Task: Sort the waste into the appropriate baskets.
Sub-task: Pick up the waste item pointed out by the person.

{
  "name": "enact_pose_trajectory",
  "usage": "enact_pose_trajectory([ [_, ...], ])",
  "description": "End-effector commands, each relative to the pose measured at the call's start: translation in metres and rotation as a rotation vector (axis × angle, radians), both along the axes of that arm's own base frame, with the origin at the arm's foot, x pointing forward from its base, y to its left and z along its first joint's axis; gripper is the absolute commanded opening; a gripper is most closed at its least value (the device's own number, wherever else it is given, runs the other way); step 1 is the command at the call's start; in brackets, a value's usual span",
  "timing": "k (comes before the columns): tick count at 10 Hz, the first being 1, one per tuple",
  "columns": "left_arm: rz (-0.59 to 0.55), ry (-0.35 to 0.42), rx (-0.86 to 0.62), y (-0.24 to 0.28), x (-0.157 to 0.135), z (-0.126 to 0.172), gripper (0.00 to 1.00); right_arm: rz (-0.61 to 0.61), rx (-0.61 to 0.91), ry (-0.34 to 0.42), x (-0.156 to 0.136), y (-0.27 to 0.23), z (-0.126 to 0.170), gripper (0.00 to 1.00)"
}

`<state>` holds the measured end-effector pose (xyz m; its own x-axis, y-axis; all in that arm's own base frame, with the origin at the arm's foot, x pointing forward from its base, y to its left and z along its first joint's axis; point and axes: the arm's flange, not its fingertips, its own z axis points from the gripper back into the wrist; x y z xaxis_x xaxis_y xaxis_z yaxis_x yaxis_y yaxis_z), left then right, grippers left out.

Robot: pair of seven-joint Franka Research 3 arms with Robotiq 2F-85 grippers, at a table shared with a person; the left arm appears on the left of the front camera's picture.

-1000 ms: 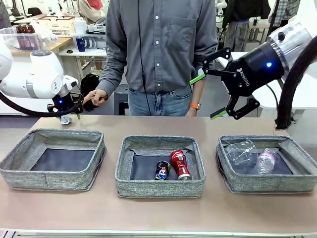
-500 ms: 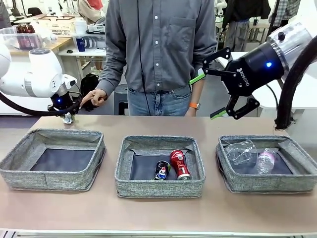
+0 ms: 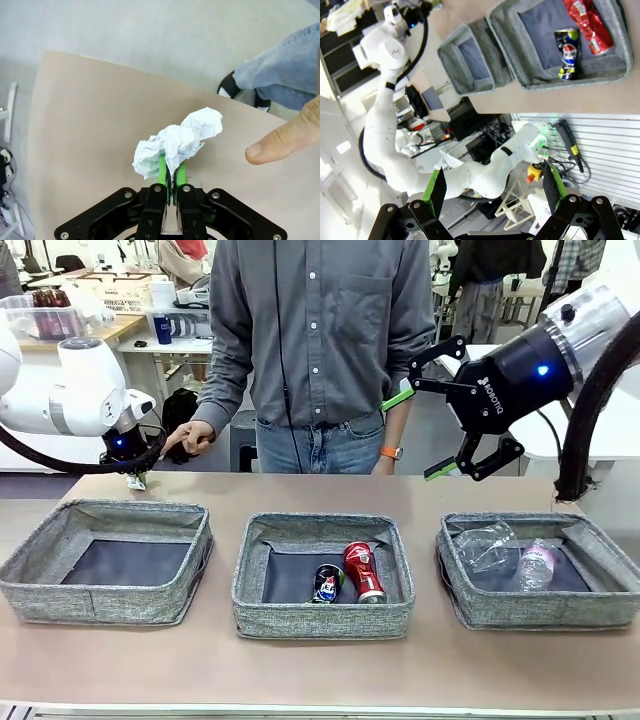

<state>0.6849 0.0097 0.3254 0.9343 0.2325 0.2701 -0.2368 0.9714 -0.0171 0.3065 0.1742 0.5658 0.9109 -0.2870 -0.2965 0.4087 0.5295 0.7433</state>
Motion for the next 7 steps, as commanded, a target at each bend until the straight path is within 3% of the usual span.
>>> enact_pose_trajectory([
  [1,-0.007,0.002,-0.010,0.006,-0.007,0.007,0.00,0.019,0.002,-0.017,0.002,-0.001,0.000,1.00],
  [3,0.025,-0.011,-0.014,0.011,-0.020,0.034,0.00,0.019,0.002,-0.017,0.002,-0.001,0.000,1.00],
  [4,0.054,-0.027,0.009,0.018,-0.036,0.063,0.00,0.019,0.002,-0.017,0.002,-0.001,0.000,1.00],
  [7,0.091,-0.006,-0.093,0.032,-0.113,0.149,0.00,0.019,0.002,-0.017,0.002,-0.001,0.000,1.00],
])
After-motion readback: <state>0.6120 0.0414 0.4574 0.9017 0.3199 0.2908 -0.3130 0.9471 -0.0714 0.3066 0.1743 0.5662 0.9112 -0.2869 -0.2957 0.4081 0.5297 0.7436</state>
